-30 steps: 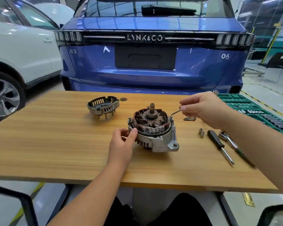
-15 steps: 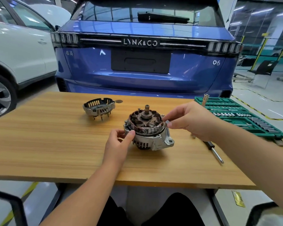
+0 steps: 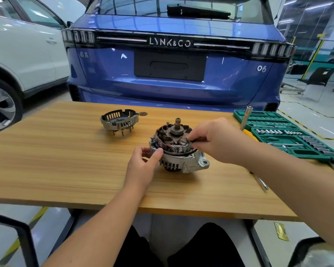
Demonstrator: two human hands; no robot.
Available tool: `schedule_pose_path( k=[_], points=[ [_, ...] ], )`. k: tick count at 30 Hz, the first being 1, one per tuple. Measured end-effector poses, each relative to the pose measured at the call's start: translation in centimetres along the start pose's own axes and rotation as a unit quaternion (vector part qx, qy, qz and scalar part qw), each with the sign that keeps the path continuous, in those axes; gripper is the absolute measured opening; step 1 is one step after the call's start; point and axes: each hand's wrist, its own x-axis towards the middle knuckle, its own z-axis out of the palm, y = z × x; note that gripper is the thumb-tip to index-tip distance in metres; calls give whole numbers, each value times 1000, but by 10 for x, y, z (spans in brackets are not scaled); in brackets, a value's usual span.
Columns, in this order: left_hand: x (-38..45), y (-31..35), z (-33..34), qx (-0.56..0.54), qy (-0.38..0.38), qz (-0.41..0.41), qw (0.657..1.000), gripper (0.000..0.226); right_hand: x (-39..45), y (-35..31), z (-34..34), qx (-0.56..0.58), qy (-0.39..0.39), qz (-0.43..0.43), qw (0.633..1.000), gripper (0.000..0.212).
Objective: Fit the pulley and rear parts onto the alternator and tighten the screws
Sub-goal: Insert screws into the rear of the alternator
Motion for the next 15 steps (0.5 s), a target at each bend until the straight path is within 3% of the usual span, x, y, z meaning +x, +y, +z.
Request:
schedule_pose_path(
  k=[15],
  points=[
    [3,-4,1,2,5,1,1000,50,-1,5,3,-48,-47,-57,996,31]
  ],
)
